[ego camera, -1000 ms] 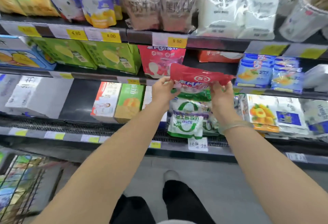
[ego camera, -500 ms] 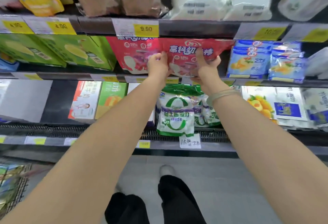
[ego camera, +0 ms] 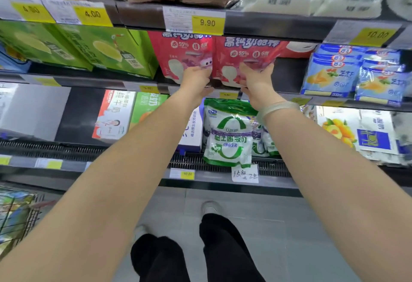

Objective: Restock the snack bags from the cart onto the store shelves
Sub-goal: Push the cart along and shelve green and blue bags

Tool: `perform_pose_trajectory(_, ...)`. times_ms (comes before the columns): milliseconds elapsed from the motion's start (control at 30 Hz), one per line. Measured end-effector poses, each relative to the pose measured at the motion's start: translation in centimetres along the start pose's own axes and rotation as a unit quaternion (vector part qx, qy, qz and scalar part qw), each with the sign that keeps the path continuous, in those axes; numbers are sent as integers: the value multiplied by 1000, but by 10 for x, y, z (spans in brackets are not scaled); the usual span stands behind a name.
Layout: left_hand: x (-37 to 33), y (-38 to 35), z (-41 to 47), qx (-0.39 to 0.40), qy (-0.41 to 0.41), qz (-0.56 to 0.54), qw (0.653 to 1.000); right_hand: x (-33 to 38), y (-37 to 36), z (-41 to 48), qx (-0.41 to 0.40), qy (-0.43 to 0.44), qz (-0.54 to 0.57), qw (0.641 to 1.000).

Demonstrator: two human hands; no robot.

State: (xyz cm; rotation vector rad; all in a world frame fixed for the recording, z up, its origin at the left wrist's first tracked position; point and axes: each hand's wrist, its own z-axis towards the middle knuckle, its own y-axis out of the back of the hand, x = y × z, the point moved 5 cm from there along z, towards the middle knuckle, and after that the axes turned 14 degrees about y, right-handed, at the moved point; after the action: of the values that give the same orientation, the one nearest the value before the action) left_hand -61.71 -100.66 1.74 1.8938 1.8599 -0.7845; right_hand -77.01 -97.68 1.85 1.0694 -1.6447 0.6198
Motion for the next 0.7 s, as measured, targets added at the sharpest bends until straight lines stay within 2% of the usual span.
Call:
perform_pose_trajectory(100,5,33,-13,-45,-19,-19,999,-1,-15,-21,-8,8,5,1000)
perform_pose_trajectory(233,13,86,-39,-37,-28,-26,999,-3,-51,-48,-23,39,-42,998)
perform_pose_trajectory(300,19,128,-56,-72,-33,-38,996,-1,-87,-71,-1,41,-59,997)
perform_pose_trajectory(467,36,245,-105,-145,-64,-43,986,-1,-206,-148,114,71,-100,986)
perform_pose_trajectory(567,62,330,-141,-237,-74,-18,969,-12,-287,-214,219,70,-103,968)
perform_pose_trajectory(700,132,444,-186,-322,-22,-29,946,-49,-386,-302,343,73,-144,925)
